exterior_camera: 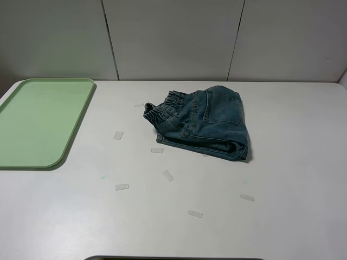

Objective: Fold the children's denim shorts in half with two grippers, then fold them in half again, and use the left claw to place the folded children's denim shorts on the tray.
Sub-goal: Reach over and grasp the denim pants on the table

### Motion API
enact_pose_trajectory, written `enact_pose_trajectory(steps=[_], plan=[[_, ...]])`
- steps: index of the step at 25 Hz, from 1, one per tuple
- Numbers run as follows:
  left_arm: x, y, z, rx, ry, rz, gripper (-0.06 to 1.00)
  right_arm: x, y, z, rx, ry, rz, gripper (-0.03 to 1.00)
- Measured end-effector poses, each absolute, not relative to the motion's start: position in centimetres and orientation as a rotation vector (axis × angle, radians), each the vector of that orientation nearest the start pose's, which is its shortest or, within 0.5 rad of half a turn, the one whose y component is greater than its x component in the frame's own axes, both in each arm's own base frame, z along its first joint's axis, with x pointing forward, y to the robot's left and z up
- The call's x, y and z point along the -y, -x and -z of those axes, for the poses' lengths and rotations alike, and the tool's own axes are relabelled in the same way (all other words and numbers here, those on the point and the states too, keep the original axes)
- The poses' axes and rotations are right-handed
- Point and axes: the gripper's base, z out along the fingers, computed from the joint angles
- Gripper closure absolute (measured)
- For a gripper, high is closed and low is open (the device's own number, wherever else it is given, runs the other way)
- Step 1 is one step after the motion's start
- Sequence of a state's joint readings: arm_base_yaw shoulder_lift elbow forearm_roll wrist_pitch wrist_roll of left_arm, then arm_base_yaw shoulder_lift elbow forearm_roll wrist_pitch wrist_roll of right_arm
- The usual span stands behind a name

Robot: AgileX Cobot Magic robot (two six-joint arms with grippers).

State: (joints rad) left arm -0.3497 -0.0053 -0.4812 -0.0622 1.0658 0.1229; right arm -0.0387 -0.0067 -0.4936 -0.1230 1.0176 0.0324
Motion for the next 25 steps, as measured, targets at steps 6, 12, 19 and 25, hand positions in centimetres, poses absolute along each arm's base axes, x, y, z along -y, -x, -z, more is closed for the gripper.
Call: enact_pose_trajectory(steps=[6,12,19,25], plan=[[0.33,0.53,-27.17,-2.010,-0.487,0.215,-0.03,0.93,0.41,-27.95,-1.997,-0.074,0.149,0.27],[0.33,0.53,-27.17,-2.010,-0.487,0.215,-0.03,0.93,0.41,-27.95,-1.997,-0.074,0.149,0.27],[0.33,0.53,-27.17,-2.010,-0.487,0.215,-0.03,0.93,0.41,-27.95,-1.997,-0.074,0.149,0.27],[0.33,0.53,-27.17,-2.010,-0.487,0.215,-0.03,0.93,0.41,-27.95,-1.996,-0.074,0.149,0.27]])
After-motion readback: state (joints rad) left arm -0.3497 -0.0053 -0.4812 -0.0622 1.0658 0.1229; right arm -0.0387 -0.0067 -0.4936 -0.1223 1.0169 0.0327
